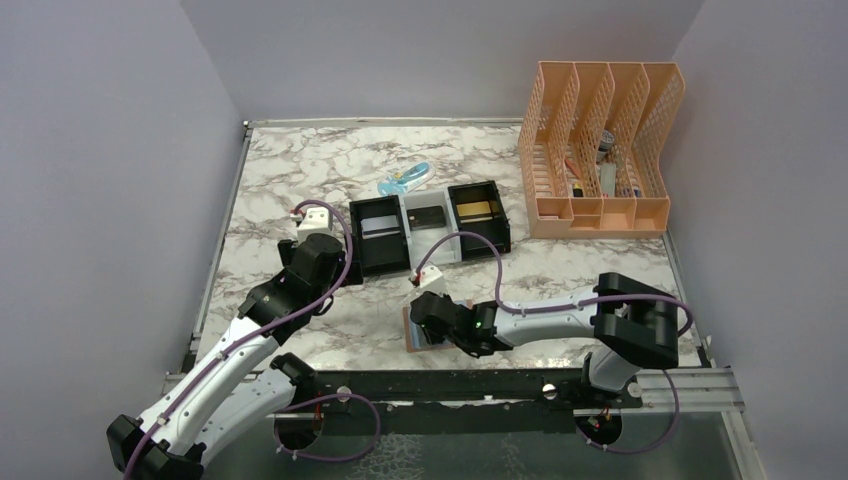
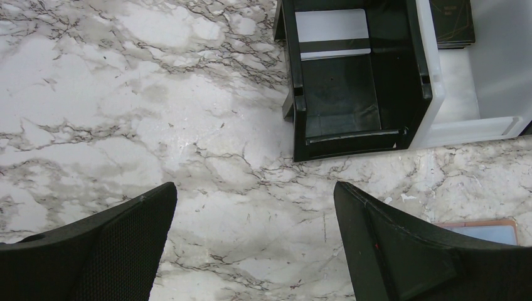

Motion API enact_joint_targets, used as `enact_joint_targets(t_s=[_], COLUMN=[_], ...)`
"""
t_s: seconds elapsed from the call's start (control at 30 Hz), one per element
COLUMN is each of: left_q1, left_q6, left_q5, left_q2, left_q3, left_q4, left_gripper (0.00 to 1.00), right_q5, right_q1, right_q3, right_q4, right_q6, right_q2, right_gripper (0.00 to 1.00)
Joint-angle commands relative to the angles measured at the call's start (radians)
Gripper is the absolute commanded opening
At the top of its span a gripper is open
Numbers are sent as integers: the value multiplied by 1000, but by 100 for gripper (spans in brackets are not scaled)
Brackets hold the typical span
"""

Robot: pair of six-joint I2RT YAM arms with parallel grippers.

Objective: Take the credit cards out of the card holder

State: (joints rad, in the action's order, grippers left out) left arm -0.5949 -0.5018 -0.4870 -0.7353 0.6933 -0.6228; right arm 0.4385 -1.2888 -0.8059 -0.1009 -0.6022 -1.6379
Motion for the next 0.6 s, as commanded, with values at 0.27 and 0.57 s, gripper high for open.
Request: enact_joint_targets(t_s=[0.27, 0.57], left_q1=[6, 6], left_q6=[1, 21], left_q5=[8, 49], left_q2=[5, 0], left_q3=[12, 12], left_q4=[-12, -1], left_gripper=[99, 99], right_q5=[-56, -225], right_q1=[3, 65], right_q3=[41, 56], right_q4=[-10, 50], right_q6=[-29, -28], right_q2=[0, 42], right_gripper=[12, 1])
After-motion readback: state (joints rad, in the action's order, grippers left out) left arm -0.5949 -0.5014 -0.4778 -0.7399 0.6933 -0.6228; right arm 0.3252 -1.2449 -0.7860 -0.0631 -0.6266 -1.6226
